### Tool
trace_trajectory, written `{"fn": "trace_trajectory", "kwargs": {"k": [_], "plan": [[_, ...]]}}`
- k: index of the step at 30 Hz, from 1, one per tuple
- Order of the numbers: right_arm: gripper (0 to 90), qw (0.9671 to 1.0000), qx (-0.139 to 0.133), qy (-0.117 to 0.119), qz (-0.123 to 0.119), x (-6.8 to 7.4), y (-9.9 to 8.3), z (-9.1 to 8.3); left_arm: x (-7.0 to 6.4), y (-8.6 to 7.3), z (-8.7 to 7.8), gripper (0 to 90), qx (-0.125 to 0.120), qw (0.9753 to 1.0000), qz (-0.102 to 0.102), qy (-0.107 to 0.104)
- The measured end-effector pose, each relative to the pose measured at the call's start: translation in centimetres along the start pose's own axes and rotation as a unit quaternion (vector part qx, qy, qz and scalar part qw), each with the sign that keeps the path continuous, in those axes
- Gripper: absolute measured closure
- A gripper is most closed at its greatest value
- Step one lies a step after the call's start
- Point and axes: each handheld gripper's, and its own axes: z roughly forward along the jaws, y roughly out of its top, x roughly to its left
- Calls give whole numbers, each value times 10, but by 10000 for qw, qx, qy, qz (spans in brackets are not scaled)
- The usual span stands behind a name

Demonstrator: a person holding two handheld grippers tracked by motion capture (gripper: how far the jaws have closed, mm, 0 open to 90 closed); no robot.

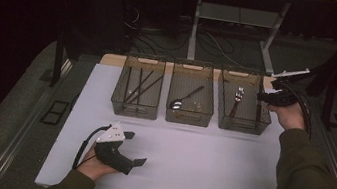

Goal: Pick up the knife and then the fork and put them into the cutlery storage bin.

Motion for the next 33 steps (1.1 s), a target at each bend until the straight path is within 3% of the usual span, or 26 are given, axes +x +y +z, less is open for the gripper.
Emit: {"fn": "trace_trajectory", "kwargs": {"k": [9, 12, 15, 19, 25, 33], "plan": [[871, 9998, -52, 140, -161, 10, -1, 31, 0, 0, 0, 0, 21, 10000, 1, -13], [711, 9998, -30, 104, -142, 13, -1, 38, 0, 0, 0, 1, 34, 10000, 0, -23], [521, 9996, -129, 250, 2, 13, -2, 40, 0, 0, 0, 1, 59, 10000, 4, -28], [393, 9990, -299, 343, 16, 14, -5, 36, 0, 0, 1, 2, 81, 10000, 4, -19], [189, 9955, -574, 738, 171, 14, -11, 28, 1, -1, 2, 4, 112, 9999, 11, -27], [136, 9925, -928, 795, 7, 20, -22, 14, 2, -1, 3, 8, 144, 9999, 17, -36]]}}
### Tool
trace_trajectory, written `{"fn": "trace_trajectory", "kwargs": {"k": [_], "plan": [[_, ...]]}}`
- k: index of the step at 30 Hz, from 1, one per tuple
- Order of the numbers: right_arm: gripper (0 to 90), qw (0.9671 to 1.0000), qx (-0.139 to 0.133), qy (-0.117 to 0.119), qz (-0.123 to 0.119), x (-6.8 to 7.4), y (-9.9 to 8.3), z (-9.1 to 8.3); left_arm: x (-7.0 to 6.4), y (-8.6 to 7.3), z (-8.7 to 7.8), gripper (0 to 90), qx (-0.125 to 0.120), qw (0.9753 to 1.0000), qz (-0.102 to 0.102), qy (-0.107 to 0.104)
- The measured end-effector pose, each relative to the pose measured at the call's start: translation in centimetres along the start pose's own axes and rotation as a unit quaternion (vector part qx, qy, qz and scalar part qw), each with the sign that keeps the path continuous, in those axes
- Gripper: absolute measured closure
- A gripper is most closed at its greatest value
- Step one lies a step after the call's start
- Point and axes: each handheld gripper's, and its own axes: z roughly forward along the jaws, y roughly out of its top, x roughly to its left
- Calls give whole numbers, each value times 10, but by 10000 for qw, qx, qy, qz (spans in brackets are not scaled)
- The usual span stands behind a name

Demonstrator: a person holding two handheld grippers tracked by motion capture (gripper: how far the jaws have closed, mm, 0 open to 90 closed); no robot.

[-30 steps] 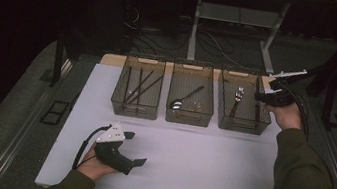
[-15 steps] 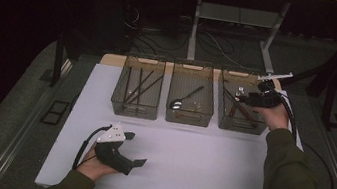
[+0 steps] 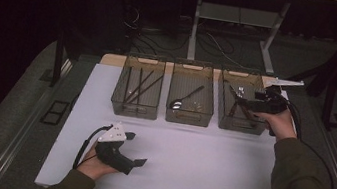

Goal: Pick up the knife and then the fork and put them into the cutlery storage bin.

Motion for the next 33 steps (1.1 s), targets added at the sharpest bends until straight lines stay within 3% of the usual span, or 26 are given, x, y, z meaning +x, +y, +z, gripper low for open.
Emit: {"fn": "trace_trajectory", "kwargs": {"k": [14, 18, 33], "plan": [[134, 9995, -222, 112, -183, 23, -19, -24, 1, -1, 2, 18, 80, 10000, -38, -1], [134, 9991, -249, 235, -235, 31, -29, -31, 0, 0, 2, 21, 92, 10000, -13, -11], [134, 9978, -378, 359, -398, 60, -71, -40, 1, 0, -1, 19, 53, 10000, -21, -6]]}}
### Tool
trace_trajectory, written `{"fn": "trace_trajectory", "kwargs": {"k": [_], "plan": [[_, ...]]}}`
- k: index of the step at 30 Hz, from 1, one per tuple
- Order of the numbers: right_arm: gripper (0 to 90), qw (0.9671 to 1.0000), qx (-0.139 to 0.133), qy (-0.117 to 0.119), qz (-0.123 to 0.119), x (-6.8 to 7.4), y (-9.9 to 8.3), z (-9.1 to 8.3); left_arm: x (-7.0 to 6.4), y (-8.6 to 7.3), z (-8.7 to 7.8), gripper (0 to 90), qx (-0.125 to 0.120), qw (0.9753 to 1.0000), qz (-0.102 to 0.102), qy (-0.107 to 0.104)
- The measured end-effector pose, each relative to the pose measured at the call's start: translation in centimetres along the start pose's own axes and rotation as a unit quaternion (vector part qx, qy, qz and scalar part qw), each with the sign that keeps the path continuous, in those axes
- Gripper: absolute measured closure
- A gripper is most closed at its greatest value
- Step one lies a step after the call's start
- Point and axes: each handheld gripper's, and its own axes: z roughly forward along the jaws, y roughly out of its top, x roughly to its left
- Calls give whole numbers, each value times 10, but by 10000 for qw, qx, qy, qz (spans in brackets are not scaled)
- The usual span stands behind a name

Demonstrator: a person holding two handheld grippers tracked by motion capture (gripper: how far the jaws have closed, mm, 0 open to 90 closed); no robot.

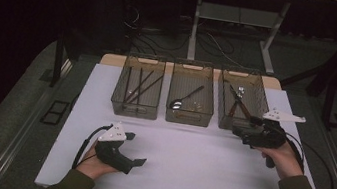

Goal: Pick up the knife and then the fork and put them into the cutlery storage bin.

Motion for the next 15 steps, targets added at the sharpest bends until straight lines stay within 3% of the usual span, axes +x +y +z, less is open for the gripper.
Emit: {"fn": "trace_trajectory", "kwargs": {"k": [8, 15], "plan": [[134, 10000, -28, 32, -42, 16, -19, -4, 0, 0, -1, 16, -8, 10000, 12, 28], [134, 9997, 24, 218, -112, 30, -39, -10, -2, 1, 0, 17, -16, 10000, 32, 12]]}}
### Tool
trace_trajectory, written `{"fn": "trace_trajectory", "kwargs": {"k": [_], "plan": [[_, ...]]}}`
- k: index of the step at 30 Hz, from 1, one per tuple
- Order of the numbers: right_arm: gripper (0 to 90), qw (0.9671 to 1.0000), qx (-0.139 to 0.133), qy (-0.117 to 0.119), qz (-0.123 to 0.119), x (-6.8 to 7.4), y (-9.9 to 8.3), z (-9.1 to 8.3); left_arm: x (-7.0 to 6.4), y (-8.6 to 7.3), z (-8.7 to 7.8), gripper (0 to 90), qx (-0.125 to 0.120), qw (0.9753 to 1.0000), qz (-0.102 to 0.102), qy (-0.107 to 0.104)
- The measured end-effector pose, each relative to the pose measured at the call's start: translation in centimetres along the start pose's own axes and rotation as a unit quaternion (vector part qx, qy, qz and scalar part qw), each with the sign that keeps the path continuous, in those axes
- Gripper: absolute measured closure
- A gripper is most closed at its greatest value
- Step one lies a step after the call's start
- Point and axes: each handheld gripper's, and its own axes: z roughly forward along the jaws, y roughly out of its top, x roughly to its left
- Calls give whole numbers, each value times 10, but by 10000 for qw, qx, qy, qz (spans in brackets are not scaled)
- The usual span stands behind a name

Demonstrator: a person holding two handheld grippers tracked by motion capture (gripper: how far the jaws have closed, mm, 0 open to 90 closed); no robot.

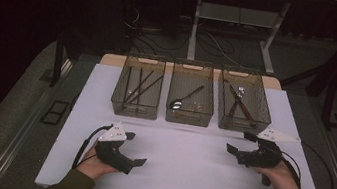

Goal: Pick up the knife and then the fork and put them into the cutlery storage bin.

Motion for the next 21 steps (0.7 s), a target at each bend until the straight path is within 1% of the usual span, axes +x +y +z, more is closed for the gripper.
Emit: {"fn": "trace_trajectory", "kwargs": {"k": [4, 8, 16, 20, 21], "plan": [[134, 10000, 77, 46, -31, 5, -11, -3, 0, 0, -1, 16, -6, 10000, -14, 6], [134, 9999, 55, 93, 41, 9, -23, -9, -1, 1, -1, 17, -24, 10000, 7, -3], [134, 9998, 40, 186, 14, 19, -36, -18, -2, 1, 0, 17, -10, 10000, 8, -28], [134, 9996, 71, 234, -120, 24, -39, -18, -2, 1, 0, 17, -1, 10000, 21, -47], [134, 9996, 31, 241, -147, 25, -39, -19, -2, 1, 0, 17, -5, 10000, 10, -45]]}}
